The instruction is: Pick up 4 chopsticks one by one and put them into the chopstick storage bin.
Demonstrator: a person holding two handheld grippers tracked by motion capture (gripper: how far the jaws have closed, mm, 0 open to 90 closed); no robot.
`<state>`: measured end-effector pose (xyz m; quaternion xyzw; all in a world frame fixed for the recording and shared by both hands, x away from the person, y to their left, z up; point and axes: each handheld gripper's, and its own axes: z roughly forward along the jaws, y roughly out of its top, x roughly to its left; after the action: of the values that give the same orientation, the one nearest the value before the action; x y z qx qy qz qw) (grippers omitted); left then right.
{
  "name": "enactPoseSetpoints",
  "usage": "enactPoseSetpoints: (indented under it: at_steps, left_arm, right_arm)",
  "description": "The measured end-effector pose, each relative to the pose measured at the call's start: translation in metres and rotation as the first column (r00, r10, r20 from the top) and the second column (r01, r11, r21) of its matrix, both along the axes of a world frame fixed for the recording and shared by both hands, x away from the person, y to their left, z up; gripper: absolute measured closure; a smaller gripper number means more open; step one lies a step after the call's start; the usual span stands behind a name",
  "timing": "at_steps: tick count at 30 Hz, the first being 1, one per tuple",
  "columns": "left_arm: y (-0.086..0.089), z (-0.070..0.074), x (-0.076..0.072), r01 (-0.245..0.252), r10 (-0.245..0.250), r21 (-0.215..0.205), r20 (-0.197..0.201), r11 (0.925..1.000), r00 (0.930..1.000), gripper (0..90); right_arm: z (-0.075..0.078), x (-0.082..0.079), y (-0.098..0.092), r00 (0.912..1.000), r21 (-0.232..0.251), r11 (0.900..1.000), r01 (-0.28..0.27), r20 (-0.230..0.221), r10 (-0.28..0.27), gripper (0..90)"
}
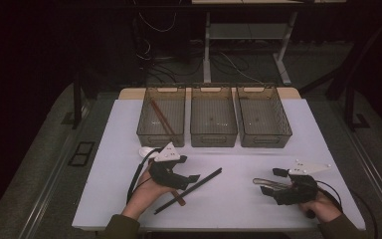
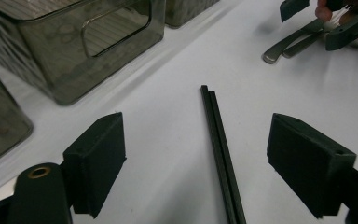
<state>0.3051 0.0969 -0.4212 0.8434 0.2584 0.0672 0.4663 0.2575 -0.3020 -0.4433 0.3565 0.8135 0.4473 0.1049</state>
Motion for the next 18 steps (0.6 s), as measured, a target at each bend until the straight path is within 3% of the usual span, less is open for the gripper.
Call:
enactPoseSetpoints:
  at_steps: [3, 11, 18]
  left_arm:
    - [-0.005, -0.002, 0.001, 0.007, -0.007, 0.018, -0.001, 0.9998, 1.0, 24.6]
    - [-0.008, -0.007, -0.004, 0.023, -0.021, 0.053, -0.045, 0.9983, 0.9988, 49.9]
    - [-0.01, -0.012, -0.009, 0.034, -0.027, 0.079, -0.09, 0.9963, 0.9956, 63.0]
  right_arm:
    - [0.0, 0.0, 0.0, 1.0, -0.001, 1.0, -0.001, -0.003, 0.001, 15.7]
    - [-0.001, 0.001, 0.002, 1.0, -0.012, 1.0, -0.009, -0.004, 0.009, 15.7]
    - [-0.002, 0.001, 0.002, 0.9999, -0.021, 1.0, -0.012, -0.003, 0.012, 15.7]
